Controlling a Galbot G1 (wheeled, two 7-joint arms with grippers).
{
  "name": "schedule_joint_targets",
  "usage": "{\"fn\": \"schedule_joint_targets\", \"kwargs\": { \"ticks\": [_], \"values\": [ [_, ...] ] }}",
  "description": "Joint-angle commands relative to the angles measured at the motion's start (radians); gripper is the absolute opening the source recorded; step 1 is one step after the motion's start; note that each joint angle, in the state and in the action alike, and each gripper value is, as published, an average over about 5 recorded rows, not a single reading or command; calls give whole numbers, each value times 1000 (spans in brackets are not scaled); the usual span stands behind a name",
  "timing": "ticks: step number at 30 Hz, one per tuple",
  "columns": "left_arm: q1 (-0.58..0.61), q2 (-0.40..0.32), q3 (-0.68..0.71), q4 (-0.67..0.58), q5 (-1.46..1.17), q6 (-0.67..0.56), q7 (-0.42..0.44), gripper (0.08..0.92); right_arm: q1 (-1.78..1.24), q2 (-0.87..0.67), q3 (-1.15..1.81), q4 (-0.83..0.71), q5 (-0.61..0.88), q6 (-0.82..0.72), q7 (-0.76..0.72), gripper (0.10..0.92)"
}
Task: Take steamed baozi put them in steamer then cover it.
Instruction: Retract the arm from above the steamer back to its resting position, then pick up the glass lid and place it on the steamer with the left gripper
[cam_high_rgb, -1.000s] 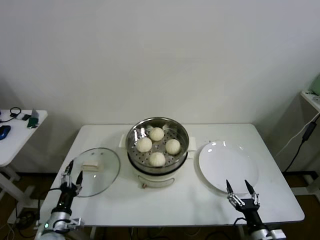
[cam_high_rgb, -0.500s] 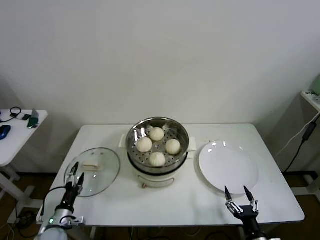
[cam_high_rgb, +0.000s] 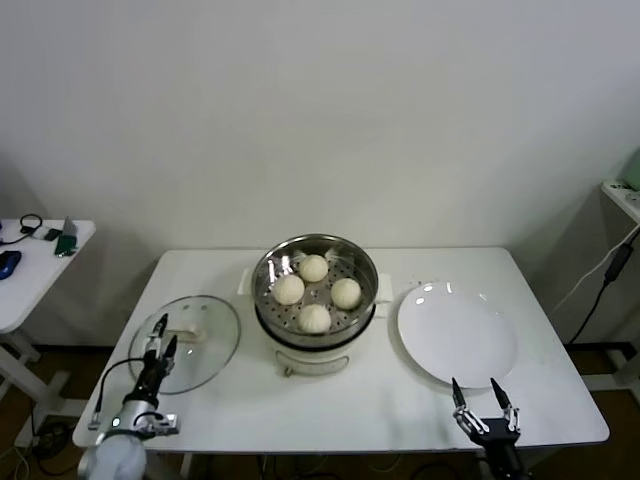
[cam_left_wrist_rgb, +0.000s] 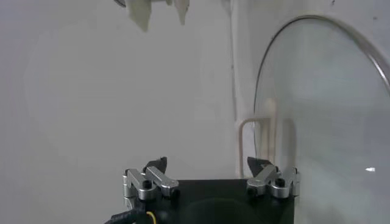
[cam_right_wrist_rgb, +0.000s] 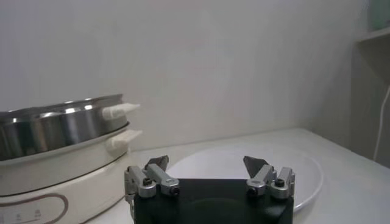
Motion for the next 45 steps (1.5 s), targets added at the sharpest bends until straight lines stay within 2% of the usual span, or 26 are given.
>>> {"fn": "schedule_joint_targets", "kwargs": {
  "ticks": [1, 7, 10, 21, 29, 32, 35, 41, 45],
  "values": [
    [-90, -6, 18, 92, 16, -1, -4, 823, -9, 6, 5, 16, -5, 2, -1, 823],
    [-102, -9, 18, 117, 30, -2, 5, 823, -11, 16, 5, 28, -12, -1, -1, 823],
    [-103, -10, 16, 119, 36, -3, 11, 796, -9, 21, 5, 29, -18, -3, -1, 823],
    [-102, -7, 13, 136, 43, -6, 16, 490, -2, 30, 0, 30, -28, -6, -4, 823],
    [-92, 5, 22, 106, 21, -2, 18, 256, -1, 28, 4, 37, -31, -6, -7, 823],
    [-83, 15, 25, 61, 2, 0, 24, 177, -1, 28, 5, 41, -31, -6, -8, 823],
    [-60, 32, 26, -24, -32, 20, 57, 137, -2, 27, 6, 45, -33, -6, -10, 823],
    [22, 104, 28, -278, -134, 126, 214, 134, -8, 24, 8, 48, -36, -4, -19, 823],
    [57, 174, 20, -382, -209, 225, 290, 134, -9, 24, 9, 45, -46, -3, -17, 823]
  ]
}}
